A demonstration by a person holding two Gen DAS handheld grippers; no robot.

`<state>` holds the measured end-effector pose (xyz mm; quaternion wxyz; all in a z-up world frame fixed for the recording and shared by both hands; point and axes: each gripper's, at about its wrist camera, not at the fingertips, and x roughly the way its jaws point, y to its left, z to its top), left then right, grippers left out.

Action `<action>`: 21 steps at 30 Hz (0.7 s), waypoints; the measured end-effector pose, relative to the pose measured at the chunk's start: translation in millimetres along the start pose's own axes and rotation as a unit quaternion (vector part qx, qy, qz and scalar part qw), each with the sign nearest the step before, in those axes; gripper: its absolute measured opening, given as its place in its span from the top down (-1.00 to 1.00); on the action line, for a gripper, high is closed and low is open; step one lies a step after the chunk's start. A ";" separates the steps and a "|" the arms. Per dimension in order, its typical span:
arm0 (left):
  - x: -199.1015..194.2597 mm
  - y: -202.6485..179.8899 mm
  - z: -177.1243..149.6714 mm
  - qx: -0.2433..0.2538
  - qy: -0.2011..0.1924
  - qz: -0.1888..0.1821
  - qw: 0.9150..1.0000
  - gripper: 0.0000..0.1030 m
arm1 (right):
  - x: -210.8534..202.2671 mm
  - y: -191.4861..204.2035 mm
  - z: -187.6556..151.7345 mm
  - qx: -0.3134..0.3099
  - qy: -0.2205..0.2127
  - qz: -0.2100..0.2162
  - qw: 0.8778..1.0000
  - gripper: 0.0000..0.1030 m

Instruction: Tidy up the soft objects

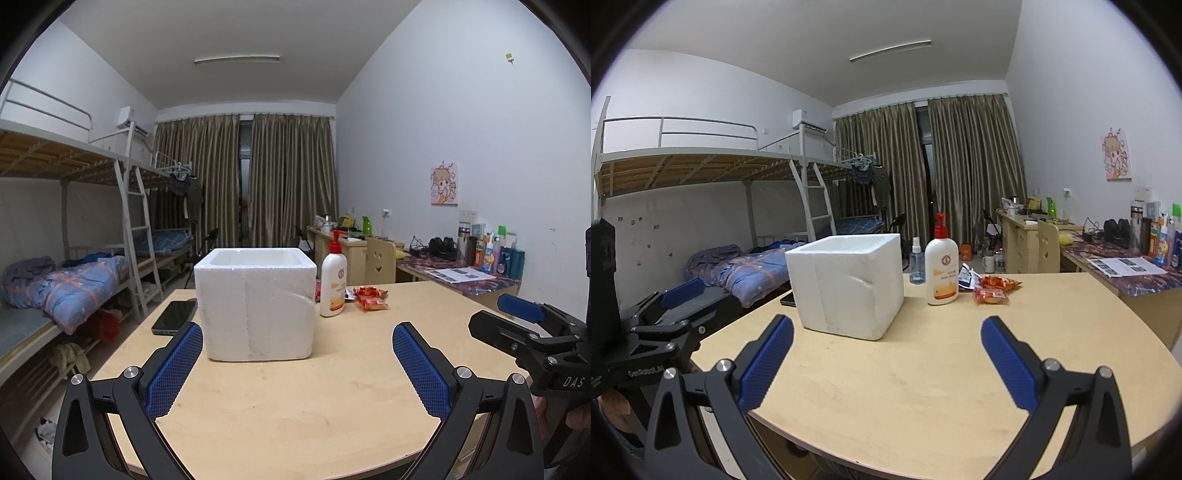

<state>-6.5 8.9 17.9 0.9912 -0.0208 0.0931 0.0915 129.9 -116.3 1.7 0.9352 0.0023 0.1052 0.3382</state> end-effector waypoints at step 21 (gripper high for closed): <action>1.3 -1.2 -2.5 -0.002 0.004 0.002 1.000 -0.99 | -2.4 3.6 -0.1 -0.004 0.014 -0.020 1.000 -1.00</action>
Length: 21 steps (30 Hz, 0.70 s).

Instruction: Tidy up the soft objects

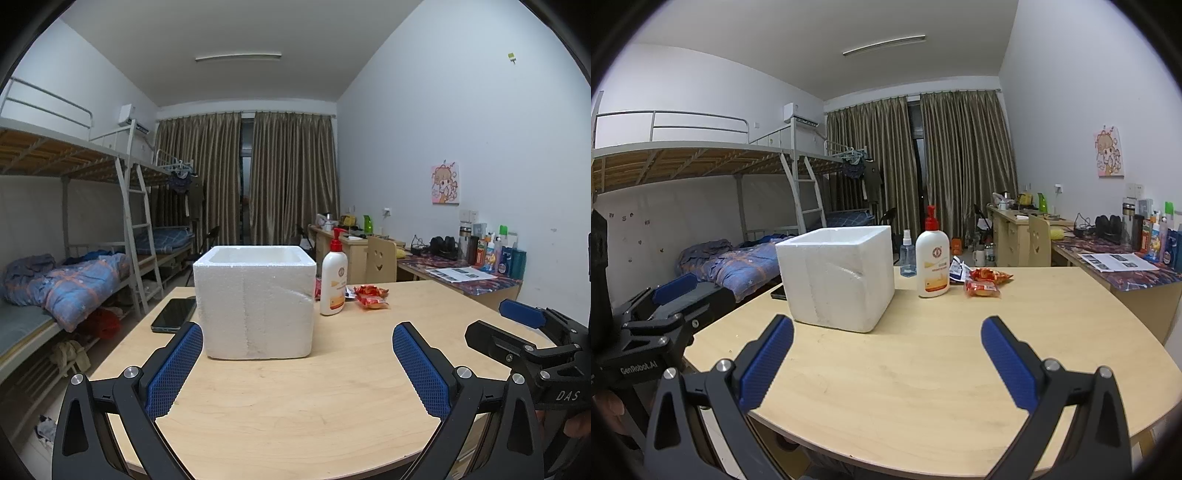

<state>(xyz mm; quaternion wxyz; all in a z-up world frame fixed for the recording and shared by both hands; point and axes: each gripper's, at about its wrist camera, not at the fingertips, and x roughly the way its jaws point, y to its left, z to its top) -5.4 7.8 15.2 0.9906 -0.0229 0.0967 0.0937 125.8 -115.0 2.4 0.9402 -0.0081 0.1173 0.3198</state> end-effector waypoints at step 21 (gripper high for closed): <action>-2.7 -1.7 1.8 0.002 -0.006 -0.001 1.000 -0.99 | 0.2 2.7 -0.6 -0.007 0.004 -0.008 1.000 -1.00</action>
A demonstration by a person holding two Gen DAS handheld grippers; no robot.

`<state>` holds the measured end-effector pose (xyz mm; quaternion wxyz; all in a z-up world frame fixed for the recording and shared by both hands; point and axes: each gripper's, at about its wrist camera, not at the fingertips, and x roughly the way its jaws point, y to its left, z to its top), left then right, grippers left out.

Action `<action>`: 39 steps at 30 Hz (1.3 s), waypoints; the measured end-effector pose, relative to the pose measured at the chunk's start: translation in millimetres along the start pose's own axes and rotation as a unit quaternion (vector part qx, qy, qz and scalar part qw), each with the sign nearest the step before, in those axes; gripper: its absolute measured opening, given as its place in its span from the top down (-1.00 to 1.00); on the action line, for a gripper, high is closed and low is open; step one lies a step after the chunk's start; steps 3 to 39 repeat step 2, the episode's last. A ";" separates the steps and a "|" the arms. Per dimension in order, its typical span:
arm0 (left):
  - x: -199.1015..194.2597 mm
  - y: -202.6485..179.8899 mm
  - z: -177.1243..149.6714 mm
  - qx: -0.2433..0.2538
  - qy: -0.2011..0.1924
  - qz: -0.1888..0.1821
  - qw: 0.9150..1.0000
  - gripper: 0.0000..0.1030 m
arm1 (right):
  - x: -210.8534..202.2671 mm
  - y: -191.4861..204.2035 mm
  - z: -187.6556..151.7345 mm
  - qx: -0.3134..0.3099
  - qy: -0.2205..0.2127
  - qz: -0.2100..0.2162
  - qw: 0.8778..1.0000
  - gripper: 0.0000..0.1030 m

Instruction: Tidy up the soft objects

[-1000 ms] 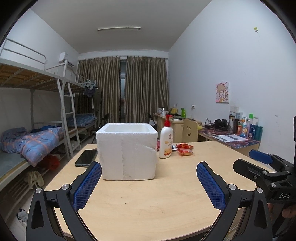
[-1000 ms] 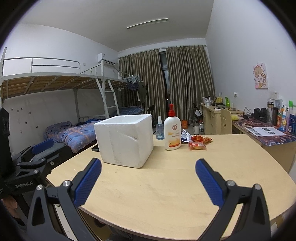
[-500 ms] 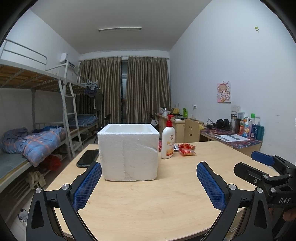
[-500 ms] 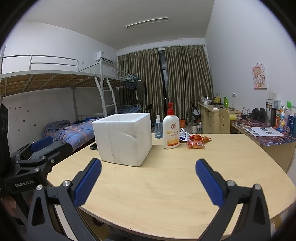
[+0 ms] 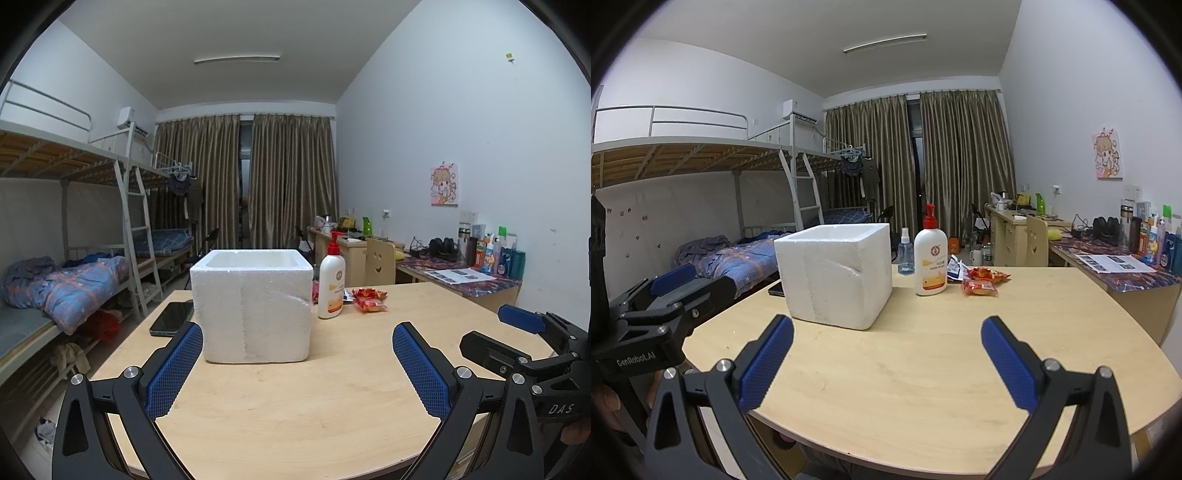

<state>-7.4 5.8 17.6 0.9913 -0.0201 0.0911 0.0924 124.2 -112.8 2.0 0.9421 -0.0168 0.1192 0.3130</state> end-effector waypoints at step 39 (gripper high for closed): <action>-1.1 -1.1 0.1 0.001 -0.001 0.000 1.000 -0.99 | -0.3 -0.1 -0.3 0.000 0.000 0.001 1.000 -1.00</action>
